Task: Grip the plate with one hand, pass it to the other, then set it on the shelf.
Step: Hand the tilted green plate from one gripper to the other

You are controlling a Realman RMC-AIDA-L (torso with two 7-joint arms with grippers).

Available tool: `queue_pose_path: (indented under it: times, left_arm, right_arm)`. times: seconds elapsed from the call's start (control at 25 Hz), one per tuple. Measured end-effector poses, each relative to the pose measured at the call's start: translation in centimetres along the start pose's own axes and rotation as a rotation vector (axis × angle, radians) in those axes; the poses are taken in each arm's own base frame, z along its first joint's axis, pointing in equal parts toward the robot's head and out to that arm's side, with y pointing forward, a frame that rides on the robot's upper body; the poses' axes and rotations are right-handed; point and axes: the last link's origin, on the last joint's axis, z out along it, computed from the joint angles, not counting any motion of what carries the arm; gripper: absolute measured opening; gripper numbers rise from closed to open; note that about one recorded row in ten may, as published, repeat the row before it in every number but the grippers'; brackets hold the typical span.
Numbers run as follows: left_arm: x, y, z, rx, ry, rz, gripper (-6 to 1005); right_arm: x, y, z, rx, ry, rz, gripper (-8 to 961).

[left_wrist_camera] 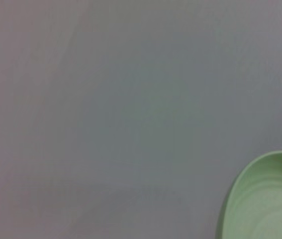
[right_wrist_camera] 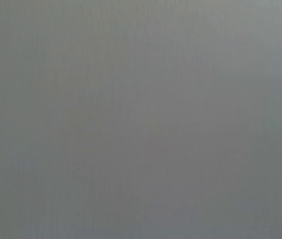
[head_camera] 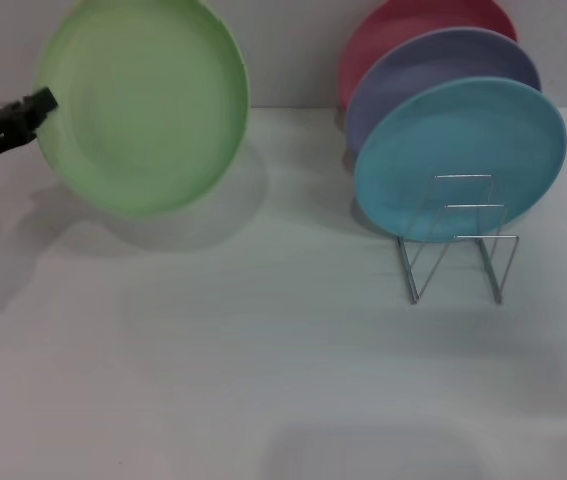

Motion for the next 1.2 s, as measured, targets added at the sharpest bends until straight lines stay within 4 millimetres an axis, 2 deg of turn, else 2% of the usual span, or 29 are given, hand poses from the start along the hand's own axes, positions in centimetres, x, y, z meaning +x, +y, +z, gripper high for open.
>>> queue_pose_path:
  times: [0.12,0.16,0.32,0.36,0.48,0.56,0.84,0.92,1.0,1.08,1.12,1.2]
  left_arm:
    - [0.8,0.0,0.4,0.0,-0.11,0.029,46]
    - [1.5,0.4,0.6,-0.003,-0.192,0.087,46]
    - [2.4,1.0,0.8,0.001,-0.288,0.183,47]
    - [3.3,1.6,0.9,0.008,-0.312,0.264,47]
    - [4.1,2.2,1.0,0.019,-0.327,0.344,47]
    - [5.0,2.9,1.2,0.044,-0.345,0.465,47]
    - [7.5,4.8,1.3,0.084,-0.309,0.673,48]
    - [7.5,4.8,1.3,0.084,-0.309,0.673,48]
    - [9.5,6.8,1.2,0.114,-0.236,0.822,48]
    - [9.8,7.0,1.1,0.12,-0.225,0.841,49]
    - [10.6,7.7,0.9,0.15,-0.194,0.908,49]
    - [10.6,8.0,1.0,0.17,-0.177,0.957,49]
  right_arm:
    - [0.0,0.1,0.2,-0.003,0.002,0.0,608]
    - [0.1,0.1,0.3,-0.005,0.006,0.0,608]
    - [0.1,0.2,0.6,-0.009,0.01,-0.001,608]
    - [0.2,0.2,0.7,-0.01,0.013,-0.001,608]
    - [0.2,0.3,0.8,-0.012,0.014,0.0,609]
    - [0.2,0.4,0.9,-0.014,0.014,0.0,609]
    - [0.3,0.5,1.1,-0.017,0.019,0.0,608]
    - [0.3,0.5,1.2,-0.017,0.021,0.001,607]
    - [0.3,0.5,1.2,-0.018,0.021,0.002,607]
    - [0.3,0.5,1.2,-0.018,0.02,0.003,608]
    - [0.3,0.6,1.3,-0.016,0.019,0.005,608]
    - [0.3,0.6,1.3,-0.014,0.018,0.006,608]
